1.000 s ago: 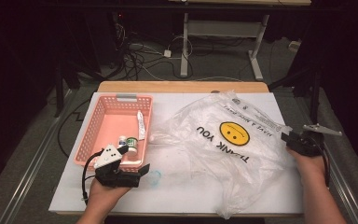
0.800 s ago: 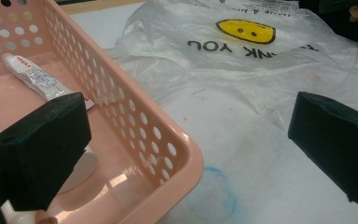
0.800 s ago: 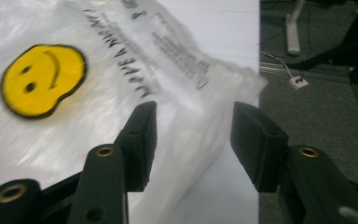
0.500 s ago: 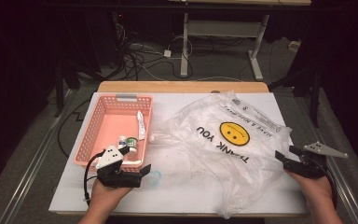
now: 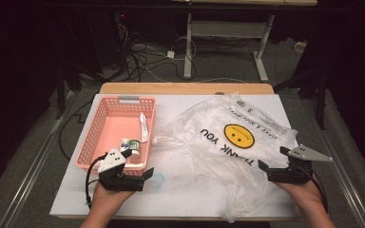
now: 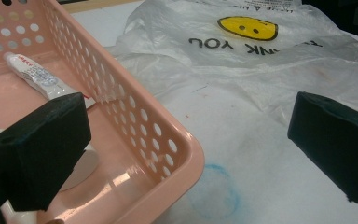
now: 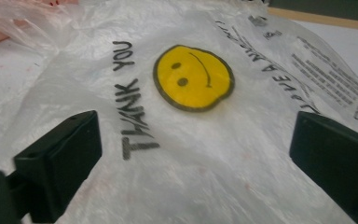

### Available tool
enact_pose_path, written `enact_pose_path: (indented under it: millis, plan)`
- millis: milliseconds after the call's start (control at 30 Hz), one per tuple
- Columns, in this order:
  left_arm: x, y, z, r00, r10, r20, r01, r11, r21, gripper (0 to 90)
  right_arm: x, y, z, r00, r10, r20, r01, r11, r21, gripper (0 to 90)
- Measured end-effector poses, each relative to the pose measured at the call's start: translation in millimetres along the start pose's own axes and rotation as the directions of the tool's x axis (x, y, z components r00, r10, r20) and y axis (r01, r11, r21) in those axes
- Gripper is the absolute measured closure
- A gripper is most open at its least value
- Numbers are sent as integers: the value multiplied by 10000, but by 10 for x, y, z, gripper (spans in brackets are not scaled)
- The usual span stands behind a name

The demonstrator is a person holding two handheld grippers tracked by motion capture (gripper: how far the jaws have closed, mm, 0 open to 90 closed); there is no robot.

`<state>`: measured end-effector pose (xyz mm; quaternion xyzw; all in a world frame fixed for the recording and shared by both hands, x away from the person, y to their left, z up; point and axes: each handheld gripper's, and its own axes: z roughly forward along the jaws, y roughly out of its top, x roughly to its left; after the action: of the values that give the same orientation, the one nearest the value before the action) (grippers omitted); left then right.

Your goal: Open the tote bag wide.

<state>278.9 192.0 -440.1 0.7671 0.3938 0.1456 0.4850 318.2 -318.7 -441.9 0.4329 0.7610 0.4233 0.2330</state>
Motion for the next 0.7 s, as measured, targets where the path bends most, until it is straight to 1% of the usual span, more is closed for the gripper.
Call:
enact_pose_path:
  millis: [33,100,133,167,200,267,400,567,700]
  plan:
    - [1,0,-1,10000,-6,-2,6,10000,-7,0,0,0,0,10000,0,0,0,10000,0,0]
    - [4,0,-3,10000,-7,-7,7,10000,-16,0,59,39,28,9999,-58,-82,58,10000,-28,0]
    - [6,0,-4,10000,-10,-5,10,10000,-17,0,121,81,57,9997,-119,-204,117,9999,-70,0]
    - [8,0,-5,10000,-10,-7,10,10000,-12,0,121,81,57,9997,-119,-204,117,9999,-70,0]
    - [9,0,-6,10000,-14,-5,14,10000,-15,0,151,104,76,9994,-233,-256,231,9997,-89,0]
    - [9,0,-7,10000,-8,-12,8,10000,-21,0,215,148,112,9986,-310,-436,304,9994,-132,0]
    - [12,-4,-9,10000,-11,-25,11,10000,-31,0,342,236,196,9959,-515,-745,499,9985,-230,0]
    - [12,-7,-11,10000,8,-39,-8,10000,-30,0,459,331,313,9918,-738,-1041,716,9971,-253,0]
    - [16,-9,-17,10000,41,-5,-41,10000,2,0,543,403,411,9887,-740,-1305,715,9972,-241,0]
